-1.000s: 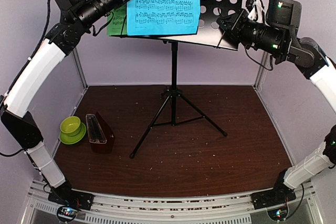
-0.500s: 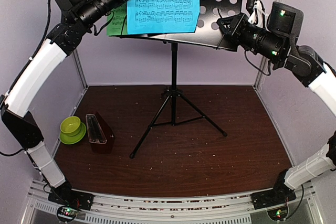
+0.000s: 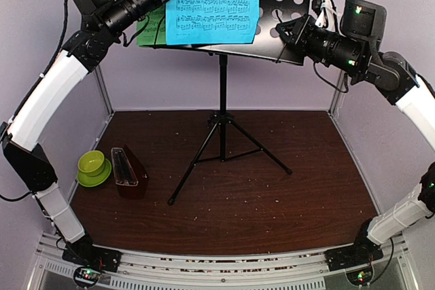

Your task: Set up the instrument practice props

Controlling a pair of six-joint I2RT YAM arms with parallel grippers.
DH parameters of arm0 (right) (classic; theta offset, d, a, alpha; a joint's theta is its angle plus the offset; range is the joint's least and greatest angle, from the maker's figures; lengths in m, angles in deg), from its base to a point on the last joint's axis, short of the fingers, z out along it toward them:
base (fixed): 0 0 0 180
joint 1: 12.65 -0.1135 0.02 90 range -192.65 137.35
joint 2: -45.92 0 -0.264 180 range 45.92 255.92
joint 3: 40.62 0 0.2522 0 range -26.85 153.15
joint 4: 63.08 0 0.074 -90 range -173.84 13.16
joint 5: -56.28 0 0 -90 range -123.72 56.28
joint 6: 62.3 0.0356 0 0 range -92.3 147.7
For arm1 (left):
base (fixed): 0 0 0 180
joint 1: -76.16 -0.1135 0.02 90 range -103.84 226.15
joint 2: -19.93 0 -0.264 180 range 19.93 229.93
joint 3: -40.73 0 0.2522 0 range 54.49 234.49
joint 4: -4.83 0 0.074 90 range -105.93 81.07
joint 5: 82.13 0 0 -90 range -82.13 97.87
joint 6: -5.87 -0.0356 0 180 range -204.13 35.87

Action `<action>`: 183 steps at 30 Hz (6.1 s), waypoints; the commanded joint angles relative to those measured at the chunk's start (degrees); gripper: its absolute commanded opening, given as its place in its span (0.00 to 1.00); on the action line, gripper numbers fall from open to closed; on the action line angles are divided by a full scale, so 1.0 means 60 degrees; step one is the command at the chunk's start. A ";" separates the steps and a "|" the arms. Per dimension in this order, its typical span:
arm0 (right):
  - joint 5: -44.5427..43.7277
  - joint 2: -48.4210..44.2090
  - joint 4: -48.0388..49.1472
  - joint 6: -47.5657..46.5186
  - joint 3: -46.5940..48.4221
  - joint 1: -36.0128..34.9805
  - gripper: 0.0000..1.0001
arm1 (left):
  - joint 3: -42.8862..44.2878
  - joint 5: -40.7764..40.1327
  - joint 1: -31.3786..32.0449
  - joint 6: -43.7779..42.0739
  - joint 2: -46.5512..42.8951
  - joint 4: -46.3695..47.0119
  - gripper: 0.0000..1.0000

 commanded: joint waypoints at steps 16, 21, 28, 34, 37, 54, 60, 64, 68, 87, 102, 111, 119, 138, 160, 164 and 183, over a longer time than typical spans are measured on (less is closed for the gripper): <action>0.1880 -0.0990 0.1695 -0.2248 -0.1842 -0.0077 0.00 | 0.0295 0.0470 0.0110 -0.0389 0.0113 0.0762 0.00; 0.2072 -0.0882 0.2201 -0.2715 -0.1802 -0.0070 0.00 | 0.1229 0.1057 0.0382 -0.1043 0.0760 0.0724 0.00; 0.2317 -0.0914 0.2701 -0.3206 -0.1966 -0.0074 0.00 | 0.2110 0.1389 0.0528 -0.1149 0.1614 0.0803 0.00; 0.2459 -0.0959 0.2922 -0.3404 -0.2094 -0.0066 0.00 | 0.2640 0.1805 0.0738 -0.1417 0.2128 0.0932 0.00; 0.2455 -0.1018 0.3031 -0.3391 -0.2210 -0.0071 0.00 | 0.2686 0.1684 0.0914 -0.1578 0.2245 0.0915 0.00; 0.2503 -0.1137 0.3326 -0.3274 -0.2505 -0.0077 0.00 | 0.2697 0.1632 0.1265 -0.1564 0.2575 0.0895 0.14; 0.2476 -0.1159 0.3395 -0.3194 -0.2567 -0.0072 0.00 | 0.2714 0.1601 0.1272 -0.1744 0.2450 0.0699 0.35; 0.2405 -0.1209 0.3417 -0.3172 -0.2627 -0.0070 0.00 | 0.2620 0.1521 0.1274 -0.2018 0.2193 0.0344 0.44; 0.2386 -0.1252 0.3430 -0.3108 -0.2695 -0.0073 0.00 | 0.1999 0.1366 0.1270 -0.2098 0.1699 0.0302 0.40; 0.2384 -0.1410 0.3508 -0.3010 -0.2858 -0.0075 0.00 | 0.0352 0.1157 0.1268 -0.2116 0.0895 0.0779 0.00; 0.2422 -0.1421 0.3479 -0.3098 -0.2861 -0.0070 0.00 | 0.0897 0.1293 0.1398 -0.1852 0.1565 0.1035 0.00; 0.2328 -0.1371 0.3467 -0.3127 -0.2812 -0.0070 0.00 | 0.0941 0.1267 0.1395 -0.1893 0.1622 0.0997 0.00; 0.1967 -0.1371 0.3464 -0.2987 -0.2810 -0.0072 0.25 | 0.0989 0.1191 0.1395 -0.2096 0.1575 0.0759 0.00; 0.1853 -0.1915 0.3838 -0.3147 -0.3215 -0.0070 0.69 | 0.0363 0.0884 0.1405 -0.2793 0.0639 0.0609 0.52; 0.0287 -0.4980 0.1365 -0.3024 -0.5154 0.0001 1.00 | -0.5619 -0.1534 -0.1158 -0.0124 -0.4396 -0.3148 0.98; -0.0564 -0.5642 -0.0044 -0.2299 -0.5857 0.0032 1.00 | -0.6577 -0.2500 -0.1976 0.0484 -0.4895 -0.5257 0.98; -0.1055 -0.6190 -0.1075 0.1145 -1.0813 0.0133 1.00 | -1.0220 -0.2722 -0.2730 0.0134 -0.5186 -0.8383 0.98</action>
